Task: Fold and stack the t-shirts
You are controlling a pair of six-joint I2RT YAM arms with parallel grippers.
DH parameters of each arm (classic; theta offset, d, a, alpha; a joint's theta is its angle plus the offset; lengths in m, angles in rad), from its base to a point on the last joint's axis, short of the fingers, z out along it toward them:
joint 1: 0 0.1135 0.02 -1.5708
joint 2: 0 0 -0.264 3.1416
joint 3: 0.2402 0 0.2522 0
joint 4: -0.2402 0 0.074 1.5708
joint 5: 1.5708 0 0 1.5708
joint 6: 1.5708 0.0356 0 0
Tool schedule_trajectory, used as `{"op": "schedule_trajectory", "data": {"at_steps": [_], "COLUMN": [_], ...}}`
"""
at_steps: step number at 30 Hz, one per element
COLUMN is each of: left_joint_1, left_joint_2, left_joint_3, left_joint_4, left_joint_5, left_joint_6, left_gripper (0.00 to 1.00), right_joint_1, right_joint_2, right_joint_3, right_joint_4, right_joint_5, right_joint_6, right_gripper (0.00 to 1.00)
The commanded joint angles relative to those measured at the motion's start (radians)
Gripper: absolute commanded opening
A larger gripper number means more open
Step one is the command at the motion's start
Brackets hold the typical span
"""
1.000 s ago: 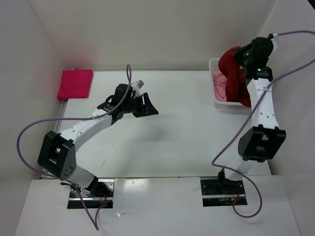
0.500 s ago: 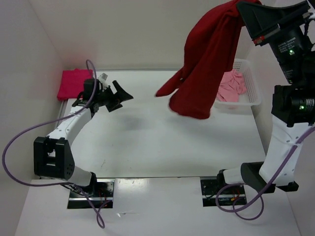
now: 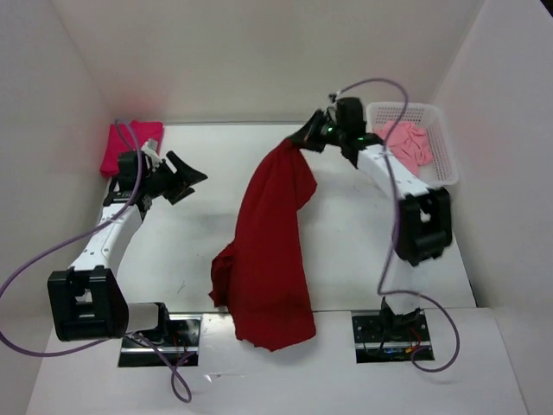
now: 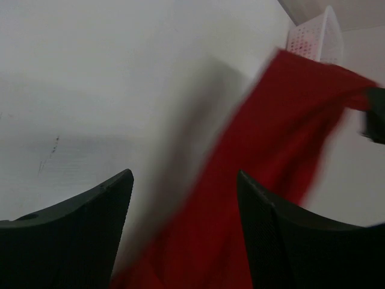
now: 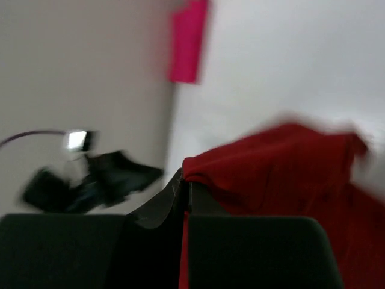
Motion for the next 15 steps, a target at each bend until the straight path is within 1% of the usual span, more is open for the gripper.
{"op": "schedule_trajectory", "data": {"at_steps": [1, 2, 3, 5, 6, 7, 8, 9, 10, 11, 12, 13, 14, 15], "left_joint_1": [-0.001, -0.001, -0.039, -0.082, -0.102, -0.148, -0.174, -0.2, -0.255, -0.281, -0.301, -0.333, -0.334, -0.334], "left_joint_2": [-0.033, -0.033, -0.033, -0.023, -0.013, 0.002, 0.002, 0.017, 0.036, 0.046, 0.075, 0.089, 0.103, 0.112], "left_joint_3": [-0.013, -0.013, 0.003, 0.03, 0.045, 0.068, 0.079, 0.091, 0.103, 0.119, 0.128, 0.128, 0.128, 0.128], "left_joint_4": [0.005, 0.005, -0.004, -0.034, -0.034, -0.047, -0.058, -0.058, -0.072, -0.081, -0.081, -0.096, -0.107, -0.107], "left_joint_5": [-0.031, -0.045, -0.06, -0.096, -0.123, -0.139, -0.155, -0.201, -0.224, -0.244, -0.284, -0.295, -0.295, -0.309], "left_joint_6": [0.027, 0.044, 0.058, 0.104, 0.116, 0.127, 0.157, 0.174, 0.19, 0.222, 0.233, 0.242, 0.242, 0.242], "left_gripper": [0.76, 0.76, 0.76, 0.76, 0.76, 0.76, 0.76, 0.76, 0.76, 0.76, 0.76, 0.76, 0.76, 0.76], "right_joint_1": [0.0, 0.024, 0.043, 0.107, 0.127, 0.144, 0.156, 0.166, 0.178, 0.178, 0.192, 0.192, 0.192, 0.175], "right_joint_2": [0.16, 0.215, 0.34, 0.466, 0.523, 0.599, 0.618, 0.619, 0.605, 0.521, 0.454, 0.376, 0.229, 0.168], "right_joint_3": [0.094, 0.157, 0.338, 0.567, 0.795, 0.893, 0.968, 1.032, 1.016, 0.878, 0.755, 0.617, 0.377, 0.287], "right_joint_4": [-0.064, -0.098, -0.22, -0.376, -0.521, -0.581, -0.627, -0.664, -0.685, -0.686, -0.643, -0.507, -0.447, -0.411], "right_joint_5": [0.036, 0.036, 0.048, 0.078, 0.106, 0.15, 0.161, 0.175, 0.19, 0.232, 0.252, 0.263, 0.272, 0.284], "right_joint_6": [-0.093, -0.122, -0.145, -0.219, -0.239, -0.255, -0.277, -0.286, -0.295, -0.324, -0.325, -0.325, -0.325, -0.316], "right_gripper": [0.01, 0.01, 0.01, 0.09, 0.2, 0.29, 0.36, 0.42, 0.5, 0.53, 0.56, 0.61, 0.63, 0.63]}}
